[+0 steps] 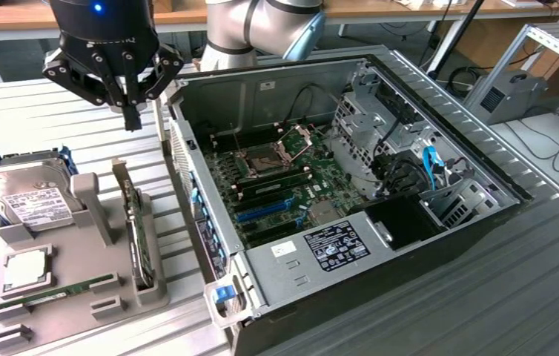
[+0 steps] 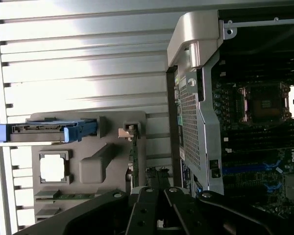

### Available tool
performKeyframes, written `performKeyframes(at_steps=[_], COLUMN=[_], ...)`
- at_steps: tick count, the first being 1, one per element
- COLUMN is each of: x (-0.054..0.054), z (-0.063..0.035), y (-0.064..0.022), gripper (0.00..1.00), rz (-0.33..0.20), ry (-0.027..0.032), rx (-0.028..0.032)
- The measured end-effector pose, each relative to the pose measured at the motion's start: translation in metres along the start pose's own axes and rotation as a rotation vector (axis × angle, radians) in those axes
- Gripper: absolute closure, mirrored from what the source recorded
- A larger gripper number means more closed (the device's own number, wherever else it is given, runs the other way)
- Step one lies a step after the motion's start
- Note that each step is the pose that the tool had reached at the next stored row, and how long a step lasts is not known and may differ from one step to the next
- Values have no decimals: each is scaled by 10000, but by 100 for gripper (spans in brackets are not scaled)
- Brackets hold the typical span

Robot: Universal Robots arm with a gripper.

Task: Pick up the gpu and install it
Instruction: 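Reach for the gpu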

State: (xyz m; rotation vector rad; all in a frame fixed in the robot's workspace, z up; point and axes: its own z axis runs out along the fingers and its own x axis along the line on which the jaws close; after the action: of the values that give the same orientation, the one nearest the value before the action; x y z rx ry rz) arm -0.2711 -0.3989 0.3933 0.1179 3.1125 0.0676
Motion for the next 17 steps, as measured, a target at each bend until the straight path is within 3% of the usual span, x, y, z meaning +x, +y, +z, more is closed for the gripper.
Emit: performKeyframes(at_steps=[5, 17], x=[-1, -13], z=[-1, -7], y=[-14, -178], gripper=[89, 89], rz=[0, 1], ry=[0, -1], rx=[0, -1])
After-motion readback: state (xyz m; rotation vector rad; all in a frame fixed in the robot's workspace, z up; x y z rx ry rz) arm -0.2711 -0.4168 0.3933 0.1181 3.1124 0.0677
